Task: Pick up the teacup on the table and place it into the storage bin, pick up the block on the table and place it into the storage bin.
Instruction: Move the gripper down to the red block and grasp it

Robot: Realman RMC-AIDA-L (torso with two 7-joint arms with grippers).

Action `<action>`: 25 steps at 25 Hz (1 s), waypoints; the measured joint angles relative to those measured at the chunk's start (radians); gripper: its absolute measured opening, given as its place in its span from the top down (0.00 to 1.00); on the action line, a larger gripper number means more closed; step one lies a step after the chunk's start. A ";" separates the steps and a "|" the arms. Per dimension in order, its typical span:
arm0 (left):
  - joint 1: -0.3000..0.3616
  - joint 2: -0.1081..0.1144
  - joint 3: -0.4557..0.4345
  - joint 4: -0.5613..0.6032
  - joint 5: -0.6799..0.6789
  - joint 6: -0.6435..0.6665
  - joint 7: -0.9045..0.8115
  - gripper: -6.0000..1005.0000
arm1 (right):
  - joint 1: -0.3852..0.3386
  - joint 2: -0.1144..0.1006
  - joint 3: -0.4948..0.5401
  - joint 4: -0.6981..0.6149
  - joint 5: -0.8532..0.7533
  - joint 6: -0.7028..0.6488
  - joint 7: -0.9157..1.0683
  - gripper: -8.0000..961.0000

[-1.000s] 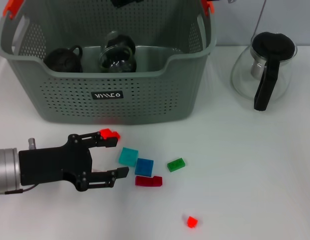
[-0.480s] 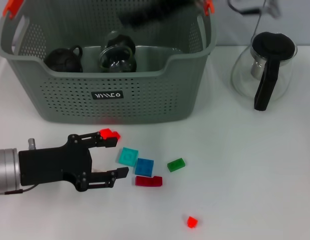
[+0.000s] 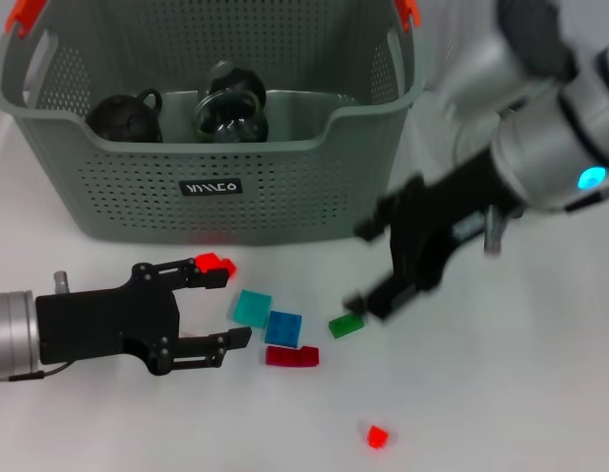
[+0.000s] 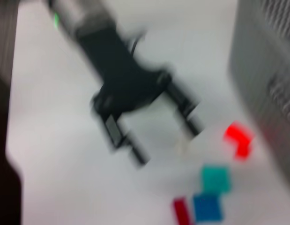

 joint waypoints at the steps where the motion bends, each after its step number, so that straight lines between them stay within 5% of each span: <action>1: -0.001 0.000 0.000 0.000 0.000 0.001 0.000 0.24 | 0.002 0.001 -0.028 0.002 -0.013 -0.005 0.014 0.05; 12: -0.002 -0.001 -0.003 -0.002 -0.005 -0.002 0.000 0.24 | 0.059 0.012 -0.424 0.068 -0.139 0.062 0.200 0.05; 25: 0.001 -0.005 -0.004 -0.009 -0.009 -0.009 0.000 0.24 | 0.092 0.015 -0.609 0.161 -0.113 0.179 0.217 0.05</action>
